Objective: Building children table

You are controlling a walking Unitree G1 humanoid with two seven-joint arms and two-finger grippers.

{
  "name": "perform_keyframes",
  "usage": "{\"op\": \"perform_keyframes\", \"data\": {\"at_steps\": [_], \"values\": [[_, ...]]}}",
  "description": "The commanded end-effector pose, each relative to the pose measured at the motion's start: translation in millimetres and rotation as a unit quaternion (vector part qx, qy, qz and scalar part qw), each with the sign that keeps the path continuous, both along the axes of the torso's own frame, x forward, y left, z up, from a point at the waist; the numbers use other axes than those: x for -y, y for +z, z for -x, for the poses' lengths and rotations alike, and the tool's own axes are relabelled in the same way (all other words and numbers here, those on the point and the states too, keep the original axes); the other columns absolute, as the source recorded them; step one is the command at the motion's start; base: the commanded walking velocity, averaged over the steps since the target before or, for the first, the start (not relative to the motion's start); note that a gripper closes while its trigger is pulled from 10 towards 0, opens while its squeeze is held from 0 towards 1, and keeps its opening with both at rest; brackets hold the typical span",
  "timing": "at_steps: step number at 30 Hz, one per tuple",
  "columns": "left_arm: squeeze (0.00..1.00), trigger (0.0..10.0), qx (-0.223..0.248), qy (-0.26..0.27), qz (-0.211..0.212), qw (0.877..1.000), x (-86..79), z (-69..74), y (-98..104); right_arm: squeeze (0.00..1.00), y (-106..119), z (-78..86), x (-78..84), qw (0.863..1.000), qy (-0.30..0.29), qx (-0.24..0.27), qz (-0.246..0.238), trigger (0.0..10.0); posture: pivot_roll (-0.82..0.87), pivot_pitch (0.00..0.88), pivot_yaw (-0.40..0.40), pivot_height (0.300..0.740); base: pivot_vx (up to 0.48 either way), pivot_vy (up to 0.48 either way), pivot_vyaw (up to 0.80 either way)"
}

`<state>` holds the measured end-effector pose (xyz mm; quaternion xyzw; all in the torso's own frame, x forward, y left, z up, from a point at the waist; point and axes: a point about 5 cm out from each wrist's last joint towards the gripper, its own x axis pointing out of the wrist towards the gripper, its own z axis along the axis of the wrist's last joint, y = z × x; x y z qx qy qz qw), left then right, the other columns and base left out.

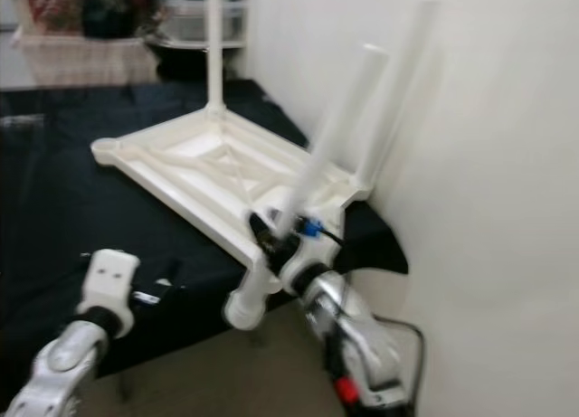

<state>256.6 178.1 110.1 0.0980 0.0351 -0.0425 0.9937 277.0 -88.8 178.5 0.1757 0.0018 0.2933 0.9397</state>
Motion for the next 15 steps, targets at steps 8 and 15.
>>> {"op": "perform_keyframes", "data": {"at_steps": [8, 15], "values": [[0.00, 10.0, 0.004, -0.016, 0.011, 1.000, 11.8, -2.3, 2.3, 0.00, -5.0, 2.7, 11.0, 1.000, 0.005, -0.022, -0.021, 0.0, 0.06, 0.000, -0.107, 0.740, 0.000, 0.000, 0.00], [0.00, 10.0, 0.004, -0.015, 0.011, 1.000, 11.7, -2.9, 2.3, 0.00, -2.4, -3.8, 14.8, 0.999, -0.017, -0.018, -0.030, 0.0, 0.06, 0.000, -0.110, 0.740, 0.000, 0.000, 0.00]]}}
